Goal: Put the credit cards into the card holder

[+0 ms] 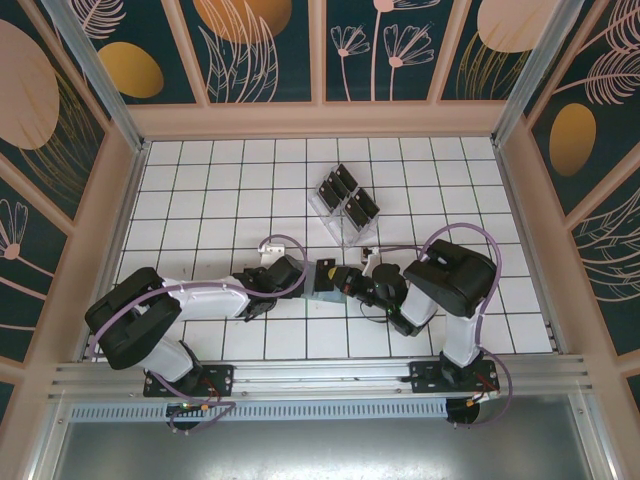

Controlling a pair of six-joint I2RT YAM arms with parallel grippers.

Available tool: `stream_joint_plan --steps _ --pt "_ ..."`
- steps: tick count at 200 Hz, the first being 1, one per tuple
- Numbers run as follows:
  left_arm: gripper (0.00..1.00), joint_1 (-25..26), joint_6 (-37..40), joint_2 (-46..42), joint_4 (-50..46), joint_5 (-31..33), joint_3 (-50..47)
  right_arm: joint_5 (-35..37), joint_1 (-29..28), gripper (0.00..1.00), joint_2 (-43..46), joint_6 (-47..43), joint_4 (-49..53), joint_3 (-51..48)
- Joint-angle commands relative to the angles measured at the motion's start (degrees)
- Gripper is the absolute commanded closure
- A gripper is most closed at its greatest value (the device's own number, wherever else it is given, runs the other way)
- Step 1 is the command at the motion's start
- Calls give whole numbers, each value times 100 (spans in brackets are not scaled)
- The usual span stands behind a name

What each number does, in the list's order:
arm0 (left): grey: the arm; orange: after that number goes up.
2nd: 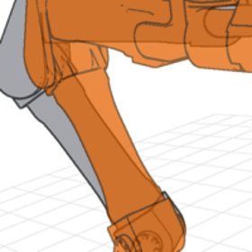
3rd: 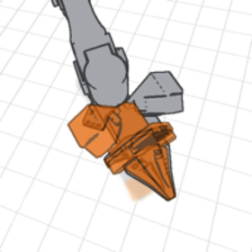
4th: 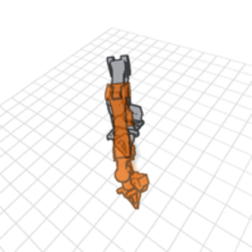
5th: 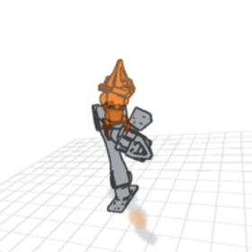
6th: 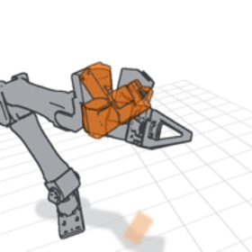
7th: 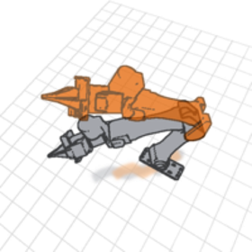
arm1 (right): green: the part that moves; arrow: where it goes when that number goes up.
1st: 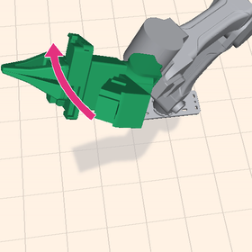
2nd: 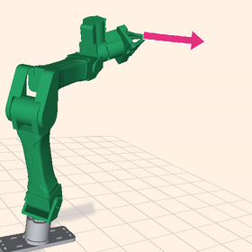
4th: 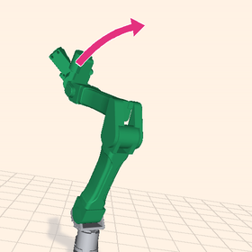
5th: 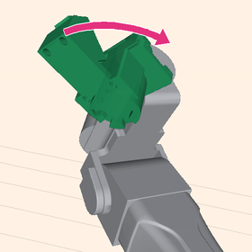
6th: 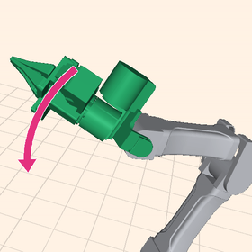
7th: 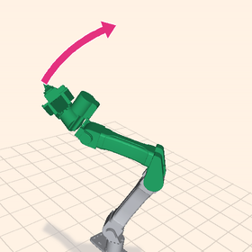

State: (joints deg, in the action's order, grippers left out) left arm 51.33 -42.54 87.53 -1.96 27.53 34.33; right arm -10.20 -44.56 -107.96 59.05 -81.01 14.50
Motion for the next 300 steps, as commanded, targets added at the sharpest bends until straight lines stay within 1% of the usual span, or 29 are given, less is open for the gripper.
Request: stream_joint_plan --steps 1,52,106,115,128,151,221,300 --pt "2 22 -7 56 -324 -63 -172 152 8 100 -120 233 -437 -43" --pt "1 26 18 49 -288 -83 -172 476 -91 100 -152 648 -1055 -305" --pt "1 25 44 -16 -235 -124 -211 1053 -303 100 28 790 -1001 -450" --pt "2 24 42 -15 -216 -133 -216 1076 -343 100 20 816 -987 -454" --pt "2 31 53 -14 -201 -136 -224 1336 -409 100 2 869 -978 -464" --pt "1 31 67 2 -175 -159 -228 1541 -514 100 -52 922 -1033 -462" --pt "1 20 70 12 -130 -178 -264 1581 -565 100 -302 999 -1161 -360" --pt "2 24 41 4 -112 -184 -286 1336 -528 100 -486 1030 -1147 -155"
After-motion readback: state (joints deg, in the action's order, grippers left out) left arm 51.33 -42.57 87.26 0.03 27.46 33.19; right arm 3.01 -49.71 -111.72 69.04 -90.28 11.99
